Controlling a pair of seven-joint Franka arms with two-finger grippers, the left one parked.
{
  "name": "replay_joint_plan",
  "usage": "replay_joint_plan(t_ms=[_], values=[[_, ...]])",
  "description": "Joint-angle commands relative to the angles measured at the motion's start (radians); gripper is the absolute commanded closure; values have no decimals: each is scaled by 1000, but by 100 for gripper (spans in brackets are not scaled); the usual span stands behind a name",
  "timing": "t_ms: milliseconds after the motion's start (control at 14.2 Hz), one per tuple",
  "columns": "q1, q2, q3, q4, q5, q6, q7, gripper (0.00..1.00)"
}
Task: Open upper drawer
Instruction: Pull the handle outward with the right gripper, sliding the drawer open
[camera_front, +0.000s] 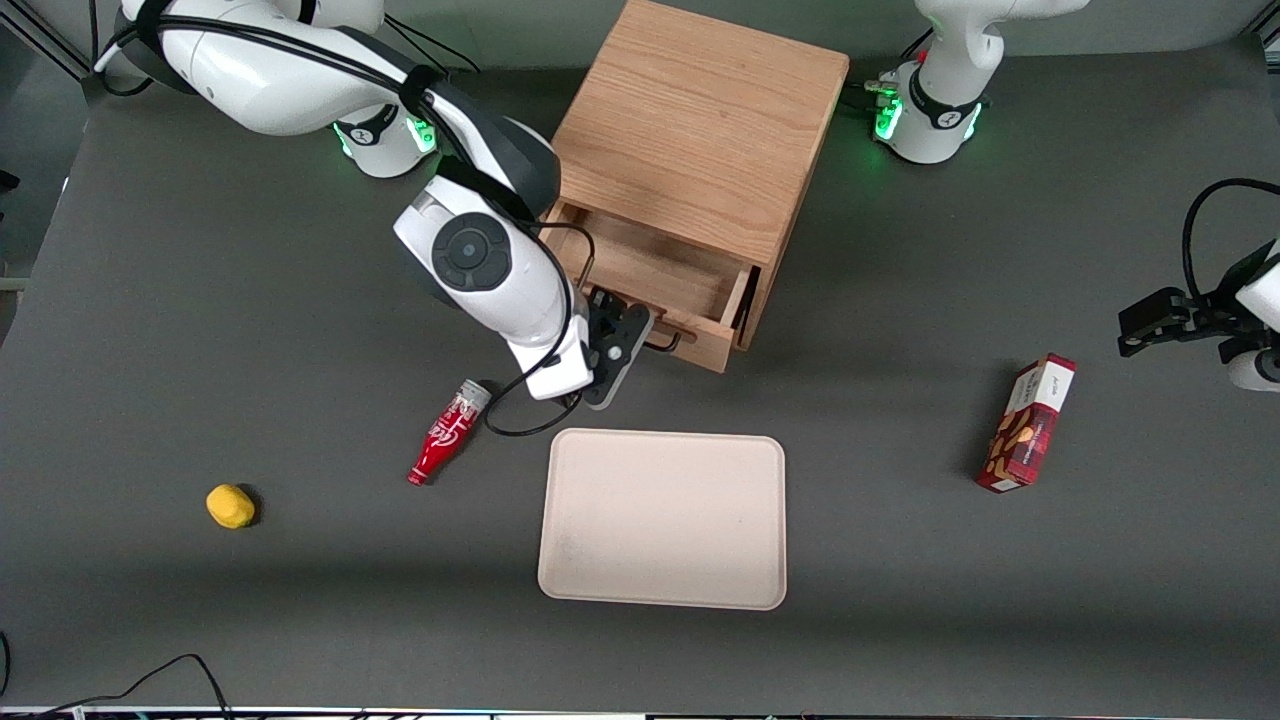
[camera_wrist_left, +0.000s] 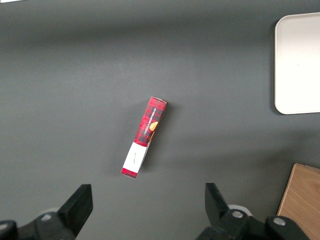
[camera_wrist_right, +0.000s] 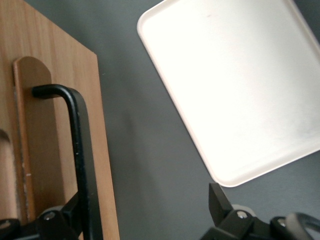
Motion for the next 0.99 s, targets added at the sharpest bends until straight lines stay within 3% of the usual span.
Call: replay_joint_plan(t_ms=[0, 494, 776, 918], values=[[-14, -12, -27, 4, -13, 65, -37, 0], [-5, -9, -137, 5, -12, 184, -80, 0], [-2, -8, -145, 19, -7, 189, -76, 0], [-11, -11, -142, 27, 31, 180, -76, 0]])
